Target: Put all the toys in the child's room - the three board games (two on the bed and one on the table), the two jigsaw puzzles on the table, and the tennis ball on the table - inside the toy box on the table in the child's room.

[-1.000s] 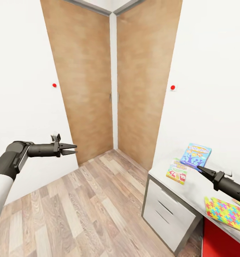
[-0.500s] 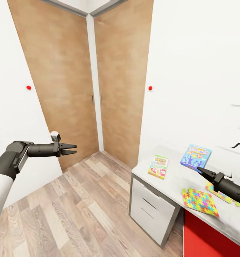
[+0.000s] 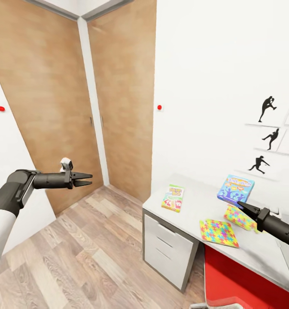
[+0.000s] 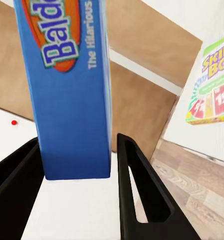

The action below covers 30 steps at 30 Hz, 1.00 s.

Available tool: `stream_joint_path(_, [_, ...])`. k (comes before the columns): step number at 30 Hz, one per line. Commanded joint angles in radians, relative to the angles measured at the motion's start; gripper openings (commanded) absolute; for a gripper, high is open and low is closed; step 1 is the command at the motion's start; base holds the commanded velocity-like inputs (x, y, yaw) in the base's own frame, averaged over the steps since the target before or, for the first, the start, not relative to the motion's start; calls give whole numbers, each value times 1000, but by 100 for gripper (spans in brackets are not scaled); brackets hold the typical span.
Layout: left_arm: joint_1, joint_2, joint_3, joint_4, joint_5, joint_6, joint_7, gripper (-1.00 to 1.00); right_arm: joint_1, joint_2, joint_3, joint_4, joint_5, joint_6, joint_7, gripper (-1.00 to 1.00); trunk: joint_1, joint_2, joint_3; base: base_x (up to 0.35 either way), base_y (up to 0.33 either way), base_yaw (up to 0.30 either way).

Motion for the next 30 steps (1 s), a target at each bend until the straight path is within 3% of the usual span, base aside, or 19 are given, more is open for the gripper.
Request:
stream_joint_path(1, [-1, 1, -1, 0, 1, 11, -4, 100, -2, 0, -1, 2, -1, 6, 7, -100, 1, -2, -2, 0, 0, -280])
stream_joint_path(8, [-1, 0, 0, 0, 1, 11, -4, 100, -2, 1, -2, 13, 0, 6, 6, -100, 1, -2, 2, 120, 0, -257])
stream_joint_path(19, [-1, 1, -5, 0, 2, 6, -4, 100, -2, 1, -4, 15, 0, 6, 3, -100, 1, -2, -4, 154, 0, -98])
stream_joint_path(24, [-1, 1, -5, 0, 1, 6, -4, 100, -2, 1, -40, 28, 0, 6, 2, -100, 1, -2, -10, 7, 0, -156])
stream_joint_path(30, [-1, 2, -5, 0, 1, 6, -4, 100, -2, 1, -52, 52, -1, 6, 1, -100, 1, -2, -18, 12, 0, -162])
